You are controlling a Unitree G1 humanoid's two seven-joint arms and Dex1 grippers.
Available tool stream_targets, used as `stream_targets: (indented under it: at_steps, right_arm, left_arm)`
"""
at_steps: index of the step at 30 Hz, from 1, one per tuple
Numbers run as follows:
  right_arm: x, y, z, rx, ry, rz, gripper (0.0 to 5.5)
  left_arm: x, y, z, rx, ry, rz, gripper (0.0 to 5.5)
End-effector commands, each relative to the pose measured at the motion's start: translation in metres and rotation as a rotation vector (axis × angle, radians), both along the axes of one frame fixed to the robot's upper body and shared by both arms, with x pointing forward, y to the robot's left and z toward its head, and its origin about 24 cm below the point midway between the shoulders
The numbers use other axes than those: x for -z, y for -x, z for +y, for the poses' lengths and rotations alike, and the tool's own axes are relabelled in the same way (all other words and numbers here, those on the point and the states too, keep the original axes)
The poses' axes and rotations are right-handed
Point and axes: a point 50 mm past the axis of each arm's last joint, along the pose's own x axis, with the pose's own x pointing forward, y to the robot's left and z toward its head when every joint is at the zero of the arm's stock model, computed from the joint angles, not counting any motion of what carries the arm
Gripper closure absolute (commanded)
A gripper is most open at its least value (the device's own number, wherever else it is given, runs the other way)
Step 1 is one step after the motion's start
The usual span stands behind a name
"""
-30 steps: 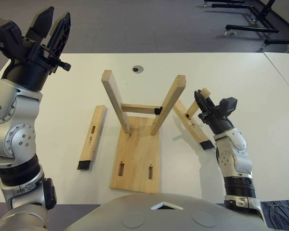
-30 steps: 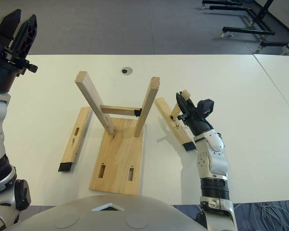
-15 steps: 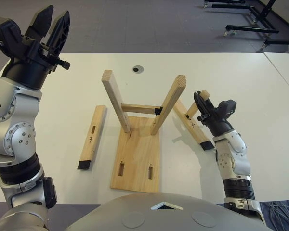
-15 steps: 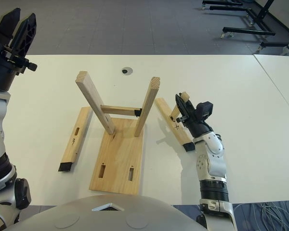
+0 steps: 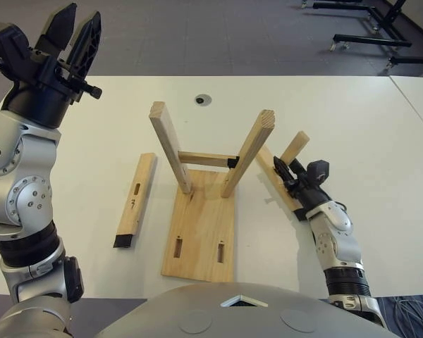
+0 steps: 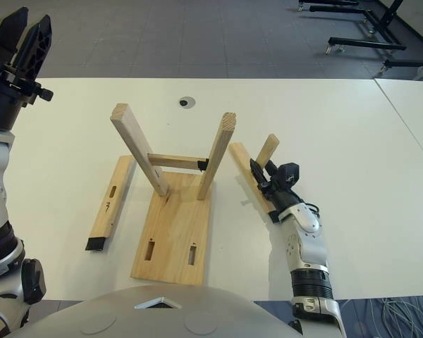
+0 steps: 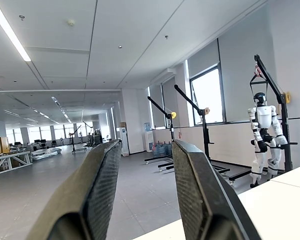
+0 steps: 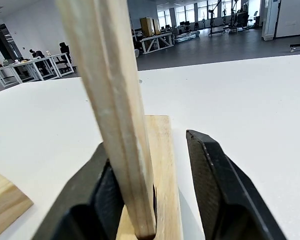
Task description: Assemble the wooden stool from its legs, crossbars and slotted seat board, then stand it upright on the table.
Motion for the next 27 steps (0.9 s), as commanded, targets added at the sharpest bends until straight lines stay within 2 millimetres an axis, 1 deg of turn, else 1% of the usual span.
stream_targets:
  at_steps: [1, 3, 5, 6, 7, 11, 14, 16, 17, 20, 24, 27]
  right_arm:
    - [-0.004, -0.006, -0.006, -0.003, 0.025, -0.006, 2.86]
    - [-0.01, -0.012, -0.009, 0.026, -0.002, -0.023, 2.49]
    - [-0.024, -0.018, -0.009, 0.029, -0.024, -0.07, 2.18]
    - [-0.031, -0.021, -0.008, 0.024, -0.027, -0.09, 1.94]
    - [-0.037, -0.023, -0.008, 0.02, -0.03, -0.111, 1.84]
    - [-0.056, -0.022, -0.003, -0.018, -0.04, -0.168, 1.1]
    - [-0.065, -0.024, -0.004, -0.032, -0.037, -0.188, 0.55]
    - [-0.076, -0.027, -0.004, -0.03, -0.049, -0.217, 0.22]
    - [-0.085, -0.028, -0.004, -0.031, -0.064, -0.243, 0.12]
    - [-0.115, -0.029, -0.005, -0.048, -0.094, -0.318, 0.12]
    - [-0.156, -0.027, 0.0, -0.134, -0.156, -0.386, 0.12]
    - [-0.18, -0.032, 0.005, -0.167, -0.18, -0.427, 0.12]
  left_arm:
    - [-0.006, -0.002, 0.0, 0.002, -0.009, -0.025, 3.69]
    - [-0.006, -0.002, 0.001, 0.002, -0.01, -0.027, 3.69]
    - [-0.006, -0.002, 0.001, 0.004, -0.011, -0.03, 3.69]
    - [-0.007, -0.002, 0.001, 0.003, -0.011, -0.032, 3.69]
    - [-0.007, -0.002, 0.001, 0.001, -0.013, -0.035, 3.69]
    - [-0.011, 0.0, 0.007, -0.015, -0.009, -0.052, 3.69]
    - [-0.009, 0.0, 0.007, -0.017, -0.006, -0.052, 3.69]
    - [-0.008, -0.001, 0.006, -0.013, -0.007, -0.052, 3.69]
    - [-0.009, -0.001, 0.006, -0.012, -0.008, -0.051, 3.69]
    - [-0.01, -0.002, 0.008, -0.013, -0.012, -0.055, 3.69]
    - [-0.01, -0.002, 0.009, -0.015, -0.019, -0.058, 3.69]
    - [-0.01, -0.001, 0.01, -0.022, -0.022, -0.061, 3.69]
